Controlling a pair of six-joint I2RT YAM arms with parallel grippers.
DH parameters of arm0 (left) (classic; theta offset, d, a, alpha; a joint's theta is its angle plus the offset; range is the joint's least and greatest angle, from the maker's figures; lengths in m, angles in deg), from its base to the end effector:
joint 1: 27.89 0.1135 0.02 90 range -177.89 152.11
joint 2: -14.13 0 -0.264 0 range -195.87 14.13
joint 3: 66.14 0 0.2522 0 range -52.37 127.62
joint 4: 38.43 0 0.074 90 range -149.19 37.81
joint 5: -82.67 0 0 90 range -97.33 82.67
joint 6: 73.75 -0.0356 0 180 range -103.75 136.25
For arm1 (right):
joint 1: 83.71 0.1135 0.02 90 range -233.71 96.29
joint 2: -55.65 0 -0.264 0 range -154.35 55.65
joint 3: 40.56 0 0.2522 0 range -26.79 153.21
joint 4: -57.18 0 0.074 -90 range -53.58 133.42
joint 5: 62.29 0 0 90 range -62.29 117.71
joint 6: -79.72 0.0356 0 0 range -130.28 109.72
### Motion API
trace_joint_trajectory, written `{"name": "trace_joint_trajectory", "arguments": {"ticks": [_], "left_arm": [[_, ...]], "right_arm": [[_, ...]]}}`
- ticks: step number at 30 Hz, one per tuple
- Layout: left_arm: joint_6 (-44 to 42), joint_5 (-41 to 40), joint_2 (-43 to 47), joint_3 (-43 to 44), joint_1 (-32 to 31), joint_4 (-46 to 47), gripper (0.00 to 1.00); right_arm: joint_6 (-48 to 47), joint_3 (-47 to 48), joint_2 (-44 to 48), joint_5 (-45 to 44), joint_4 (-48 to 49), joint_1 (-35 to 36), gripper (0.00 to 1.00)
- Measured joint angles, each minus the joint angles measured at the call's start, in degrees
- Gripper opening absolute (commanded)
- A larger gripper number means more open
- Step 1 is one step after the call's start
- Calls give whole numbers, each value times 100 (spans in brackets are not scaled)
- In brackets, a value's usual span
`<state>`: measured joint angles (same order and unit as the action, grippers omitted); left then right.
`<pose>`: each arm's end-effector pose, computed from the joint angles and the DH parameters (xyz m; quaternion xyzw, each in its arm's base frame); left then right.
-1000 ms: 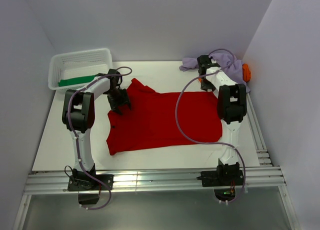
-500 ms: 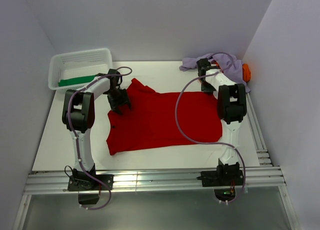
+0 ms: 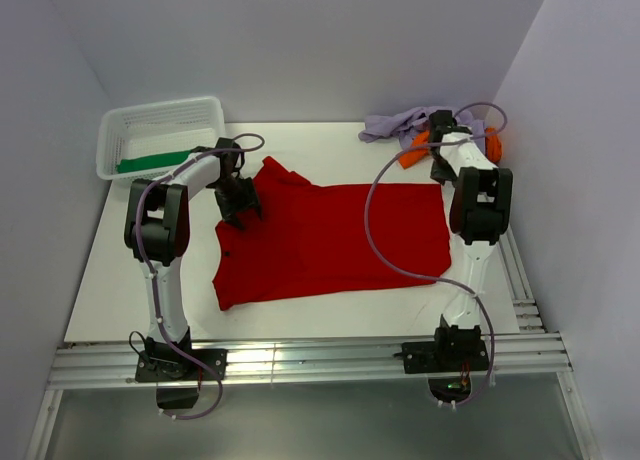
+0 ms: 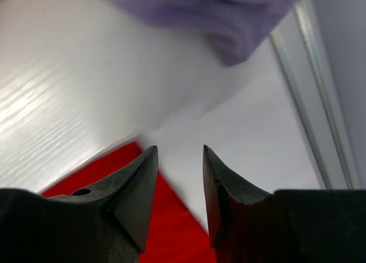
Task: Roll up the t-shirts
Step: Fold the tshirt
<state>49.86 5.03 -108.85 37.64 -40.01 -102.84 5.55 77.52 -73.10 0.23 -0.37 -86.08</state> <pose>0.4032 -0.0944 0.1439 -0.1792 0.9764 -0.1206 0.0093 0.4712 -0.0359 0.1746 0.1952 0.9348 -0.2101 0.2096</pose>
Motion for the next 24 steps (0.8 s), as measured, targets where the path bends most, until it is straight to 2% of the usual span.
{"name": "trace_joint_trajectory", "arguments": {"ticks": [4,6,11,17,18,24], "left_arm": [[0,2,-2,7,4,-7,64],[-2,2,-2,7,4,-7,64],[-9,17,-2,11,4,-9,64],[-15,76,136,-13,11,55,69],[-13,90,164,-42,11,85,70],[9,153,417,-343,26,398,72]], "right_arm": [[170,181,-50,11,-72,-310,44],[195,173,-48,42,-79,-389,39],[271,-306,221,433,-33,-369,40],[695,-1709,1613,1178,-103,-341,45],[791,-1943,1947,1279,-175,-345,50],[1180,-3134,3539,1781,-382,-396,56]]}}
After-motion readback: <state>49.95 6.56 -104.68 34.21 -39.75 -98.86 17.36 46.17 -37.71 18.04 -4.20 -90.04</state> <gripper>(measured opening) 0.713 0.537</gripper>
